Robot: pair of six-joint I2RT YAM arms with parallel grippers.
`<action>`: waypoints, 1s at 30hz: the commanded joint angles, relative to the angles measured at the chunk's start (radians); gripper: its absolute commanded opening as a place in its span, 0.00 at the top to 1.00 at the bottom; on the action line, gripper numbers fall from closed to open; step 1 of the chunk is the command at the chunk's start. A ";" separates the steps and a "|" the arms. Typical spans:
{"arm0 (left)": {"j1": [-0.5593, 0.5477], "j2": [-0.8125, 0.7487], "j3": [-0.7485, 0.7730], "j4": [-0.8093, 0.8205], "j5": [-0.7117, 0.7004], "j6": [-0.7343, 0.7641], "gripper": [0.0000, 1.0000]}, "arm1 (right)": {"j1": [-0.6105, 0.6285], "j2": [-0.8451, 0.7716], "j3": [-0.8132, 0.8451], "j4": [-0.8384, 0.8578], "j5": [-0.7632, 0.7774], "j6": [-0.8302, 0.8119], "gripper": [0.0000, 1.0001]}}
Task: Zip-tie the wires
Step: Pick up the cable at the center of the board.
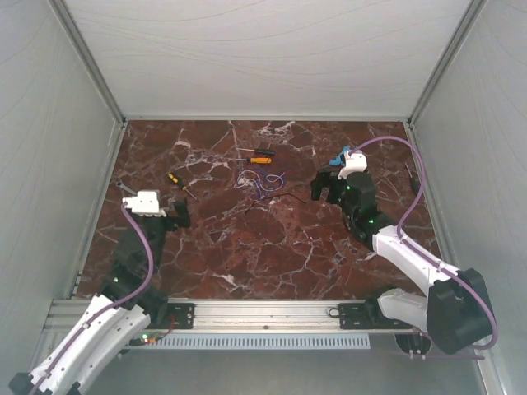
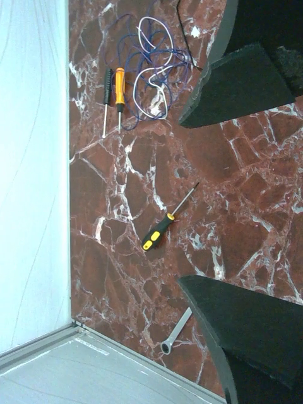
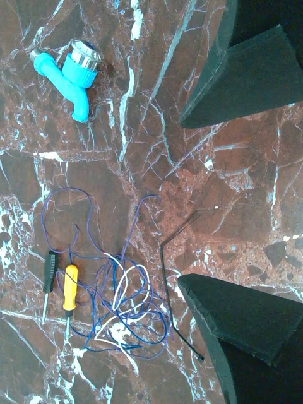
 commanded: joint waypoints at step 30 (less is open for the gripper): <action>-0.001 0.092 0.060 -0.019 0.087 -0.031 0.00 | 0.163 0.288 0.357 -0.157 -0.218 -0.118 0.04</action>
